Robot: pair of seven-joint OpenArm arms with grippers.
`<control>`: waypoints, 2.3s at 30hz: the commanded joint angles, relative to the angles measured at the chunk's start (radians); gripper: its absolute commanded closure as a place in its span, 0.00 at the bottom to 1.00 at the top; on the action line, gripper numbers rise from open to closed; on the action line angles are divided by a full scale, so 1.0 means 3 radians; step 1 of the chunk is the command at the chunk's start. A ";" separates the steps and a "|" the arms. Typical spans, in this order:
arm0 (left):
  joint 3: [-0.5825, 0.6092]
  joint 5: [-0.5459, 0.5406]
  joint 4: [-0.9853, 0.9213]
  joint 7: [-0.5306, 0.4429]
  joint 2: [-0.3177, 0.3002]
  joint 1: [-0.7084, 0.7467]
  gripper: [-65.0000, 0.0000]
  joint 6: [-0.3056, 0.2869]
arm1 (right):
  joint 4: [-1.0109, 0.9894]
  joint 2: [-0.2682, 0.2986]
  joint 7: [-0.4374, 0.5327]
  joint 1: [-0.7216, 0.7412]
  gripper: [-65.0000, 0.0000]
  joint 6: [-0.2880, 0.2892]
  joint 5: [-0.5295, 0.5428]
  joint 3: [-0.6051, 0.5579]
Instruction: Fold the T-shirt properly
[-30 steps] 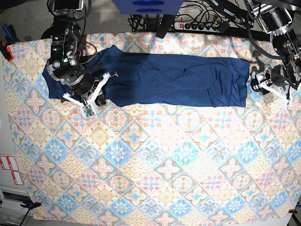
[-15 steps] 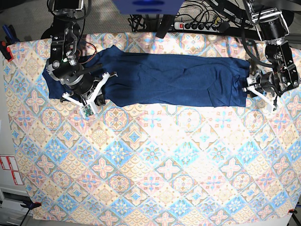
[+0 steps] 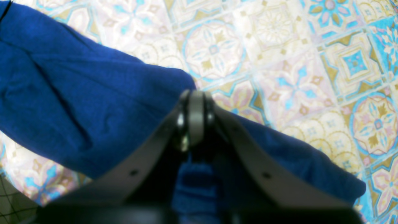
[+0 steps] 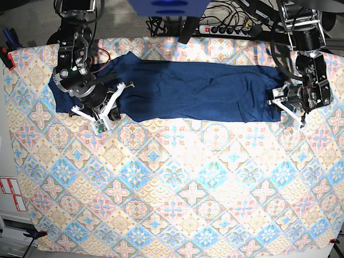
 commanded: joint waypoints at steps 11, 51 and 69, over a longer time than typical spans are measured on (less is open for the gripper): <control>0.0022 -0.0607 0.0028 0.0048 0.0046 0.0122 0.48 -0.0032 | 0.0055 0.0009 0.0073 0.0048 0.99 0.0007 0.0045 0.0012; -0.0423 -0.0806 0.1301 0.0027 -0.0066 0.0603 1.00 -0.0544 | 0.0055 0.0009 0.0073 0.0054 0.99 0.0007 0.0039 -0.0008; -0.0408 -0.0816 0.1997 0.0155 0.0543 0.0808 1.00 -0.0544 | 0.0055 0.0029 0.0073 0.0054 0.99 0.0007 0.0039 0.0012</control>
